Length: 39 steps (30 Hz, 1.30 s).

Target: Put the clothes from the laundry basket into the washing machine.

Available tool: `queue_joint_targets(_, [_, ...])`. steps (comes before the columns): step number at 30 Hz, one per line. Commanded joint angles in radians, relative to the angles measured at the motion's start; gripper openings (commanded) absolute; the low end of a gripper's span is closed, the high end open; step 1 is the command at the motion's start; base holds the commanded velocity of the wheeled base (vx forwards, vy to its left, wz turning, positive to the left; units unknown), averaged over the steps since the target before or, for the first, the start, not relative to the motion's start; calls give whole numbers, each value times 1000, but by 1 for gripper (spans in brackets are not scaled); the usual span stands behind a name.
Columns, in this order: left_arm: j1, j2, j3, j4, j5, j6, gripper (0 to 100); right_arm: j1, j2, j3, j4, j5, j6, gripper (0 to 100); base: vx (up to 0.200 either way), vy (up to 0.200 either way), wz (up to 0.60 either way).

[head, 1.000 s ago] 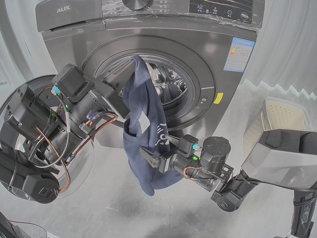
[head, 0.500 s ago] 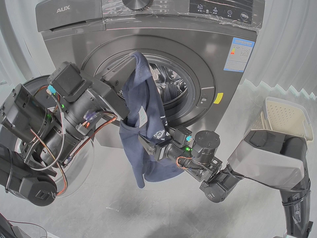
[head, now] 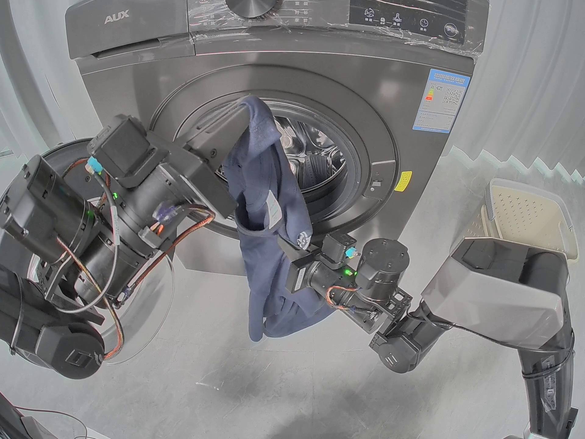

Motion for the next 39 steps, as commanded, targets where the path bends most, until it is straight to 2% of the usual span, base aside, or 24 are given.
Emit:
queue_joint_targets(1, [44, 6, -5, 4, 1, 1, 0, -22, -85, 79, 0, -14, 2, 0, 0, 0, 0])
queue_joint_targets(4, [84, 4, -6, 9, -1, 1, 0, -39, -155, 165, 3, -30, 6, 0, 0, 0, 0])
queue_joint_targets(6, [124, 4, 3, 9, -11, 2, 0, -69, -241, 258, 5, -31, 6, 0, 0, 0, 0])
queue_joint_targets(9, [142, 6, 32, 12, -21, 1, 0, -100, -313, 326, 3, -31, 13, 0, 0, 0, 0])
queue_joint_targets(13, [176, 41, 132, 2, -85, -1, 0, -142, -456, 433, -4, -30, 17, 0, 0, 0, 0])
queue_joint_targets(15, [170, 61, 159, -5, -85, 5, 0, -142, -499, 458, -4, -31, 19, 0, 0, 0, 0])
queue_joint_targets(20, [124, 110, 253, -7, -88, 22, 0, -132, -533, 476, -6, -33, 29, 0, 0, 0, 0])
queue_joint_targets(23, [119, 161, 288, -8, -91, 56, 0, -131, -539, 473, -11, -31, 28, 0, 0, 0, 0])
queue_joint_targets(24, [119, 185, 299, -10, -91, 76, 0, -128, -540, 470, -11, -30, 29, 0, 0, 0, 0])
queue_joint_targets(25, [119, 185, 299, -10, -91, 76, 0, -128, -540, 470, -11, -30, 29, 0, 0, 0, 0])
queue_joint_targets(26, [119, 213, 302, -10, -90, 98, 0, -122, -546, 465, -18, -25, 28, 0, 0, 0, 0])
queue_joint_targets(36, [76, 273, 331, -10, -83, 108, 0, -62, -580, 455, -29, -31, 29, 0, 0, 0, 0])
queue_joint_targets(38, [76, 273, 345, -10, -87, 114, 0, -66, -579, 456, -29, -30, 29, 0, 0, 0, 0])
queue_joint_targets(39, [76, 280, 352, -10, -90, 130, 0, -73, -576, 456, -29, -27, 29, 0, 0, 0, 0])
